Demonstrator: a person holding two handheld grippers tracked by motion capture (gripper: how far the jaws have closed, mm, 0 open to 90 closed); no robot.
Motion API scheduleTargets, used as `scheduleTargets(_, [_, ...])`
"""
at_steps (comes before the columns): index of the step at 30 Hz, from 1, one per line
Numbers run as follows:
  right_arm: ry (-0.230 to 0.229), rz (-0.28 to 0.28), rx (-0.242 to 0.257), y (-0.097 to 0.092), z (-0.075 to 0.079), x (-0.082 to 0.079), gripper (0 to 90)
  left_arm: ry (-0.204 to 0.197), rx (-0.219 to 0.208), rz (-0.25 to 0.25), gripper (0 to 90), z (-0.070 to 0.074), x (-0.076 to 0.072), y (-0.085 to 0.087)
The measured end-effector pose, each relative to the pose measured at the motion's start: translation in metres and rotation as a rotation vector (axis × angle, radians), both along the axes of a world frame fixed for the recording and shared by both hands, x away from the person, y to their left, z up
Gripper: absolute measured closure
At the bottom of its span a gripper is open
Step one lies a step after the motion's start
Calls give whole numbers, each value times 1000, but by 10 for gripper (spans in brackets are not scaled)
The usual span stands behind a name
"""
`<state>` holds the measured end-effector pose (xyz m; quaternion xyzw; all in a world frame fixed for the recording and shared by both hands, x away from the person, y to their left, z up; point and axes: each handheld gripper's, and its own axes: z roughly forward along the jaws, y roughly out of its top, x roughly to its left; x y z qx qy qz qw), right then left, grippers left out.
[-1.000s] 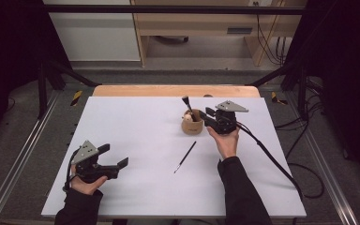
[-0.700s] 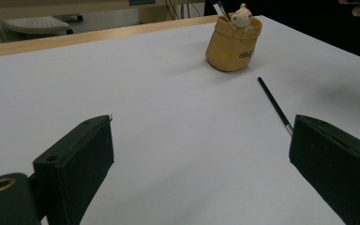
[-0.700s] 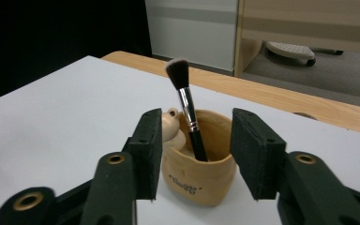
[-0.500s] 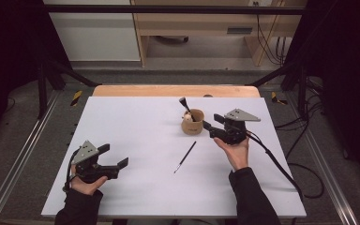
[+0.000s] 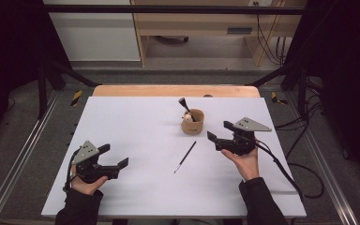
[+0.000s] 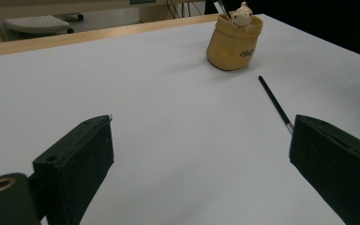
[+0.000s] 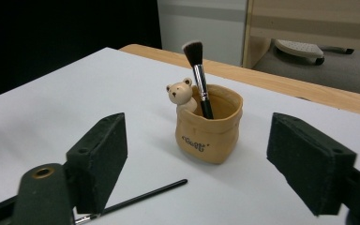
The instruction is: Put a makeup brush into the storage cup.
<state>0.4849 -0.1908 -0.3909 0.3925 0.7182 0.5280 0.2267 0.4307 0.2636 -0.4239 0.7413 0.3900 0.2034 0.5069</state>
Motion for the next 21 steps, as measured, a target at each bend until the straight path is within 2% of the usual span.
scheduleTargets(3, [2, -2, 1, -4, -1, -5, 160, -1, 2, -1, 61, 0, 0, 0])
scheduleTargets(6, [-6, -25, -19, -8, -2, -11, 133, -2, 4, -3, 60, 0, 0, -1])
scheduleTargets(11, [-5, -30, -5, -17, -5, -18, 114, 1, 5, -2, 60, 0, 0, 0])
scheduleTargets(14, [-6, -26, -21, -21, -6, -22, 102, 0, 3, -1, 60, 0, 0, -1])
scheduleTargets(17, [-1, -28, -2, -24, -7, -27, 92, -1, 7, -3, 59, 0, 0, -1])
scheduleTargets(21, [-1, -33, -2, -30, -10, -33, 81, 0, 3, -3, 59, 0, 0, 0])
